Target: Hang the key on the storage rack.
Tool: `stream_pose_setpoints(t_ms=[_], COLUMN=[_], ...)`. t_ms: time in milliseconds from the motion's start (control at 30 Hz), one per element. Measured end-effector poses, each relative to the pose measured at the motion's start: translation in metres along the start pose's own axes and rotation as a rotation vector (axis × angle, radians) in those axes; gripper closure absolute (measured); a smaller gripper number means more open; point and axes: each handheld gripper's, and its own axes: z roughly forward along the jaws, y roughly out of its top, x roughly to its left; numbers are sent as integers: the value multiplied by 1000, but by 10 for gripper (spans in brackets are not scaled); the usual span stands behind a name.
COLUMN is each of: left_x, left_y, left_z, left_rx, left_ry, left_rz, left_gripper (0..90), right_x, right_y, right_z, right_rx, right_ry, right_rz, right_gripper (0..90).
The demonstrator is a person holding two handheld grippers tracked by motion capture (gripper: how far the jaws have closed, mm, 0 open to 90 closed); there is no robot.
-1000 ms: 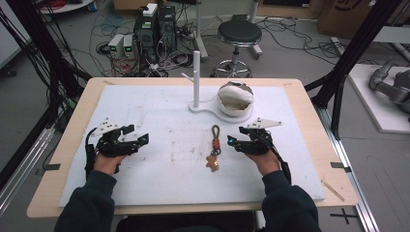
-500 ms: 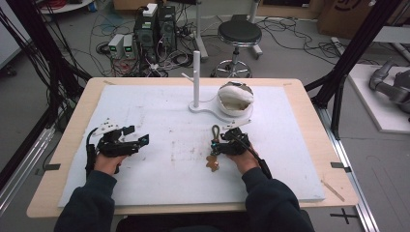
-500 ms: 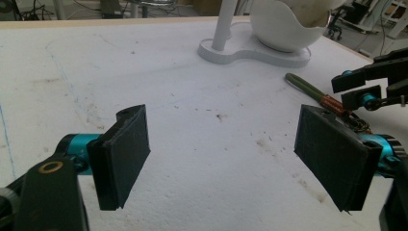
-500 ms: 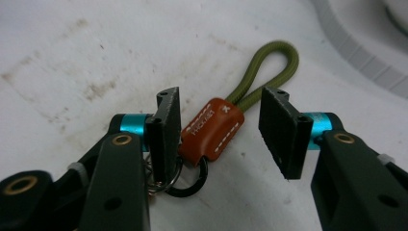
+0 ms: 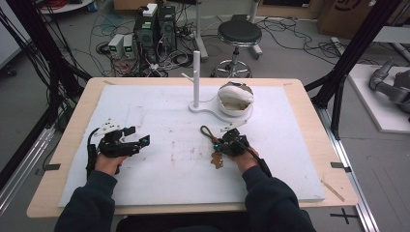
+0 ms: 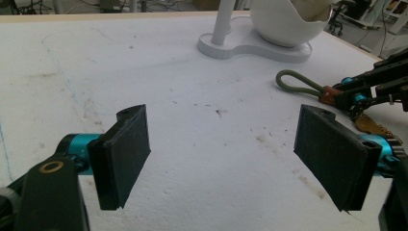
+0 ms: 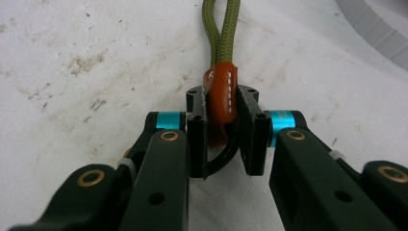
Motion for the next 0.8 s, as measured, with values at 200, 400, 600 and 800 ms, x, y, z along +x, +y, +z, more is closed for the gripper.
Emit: stream_pose_setpoints(t_ms=[200,400,600,800], left_x=[1,2,2,3], left_y=[0,0,0,0], left_z=[0,-2,-1,-1], left_rx=[-1,-5,-5,-5], left_ry=[2,9,10,8], left_rz=[-5,-6,-10,-10], left_gripper=[203,204,205,208], right_x=[-3,1,-3,-6], right_y=[0,4,9,27], right_z=[-1,-11,-23,-40], right_rx=[-2,-84,-191,-314], right_ry=[46,64,101,115], right_rz=[5,-9,31,51], right_gripper=[790,792,793,794])
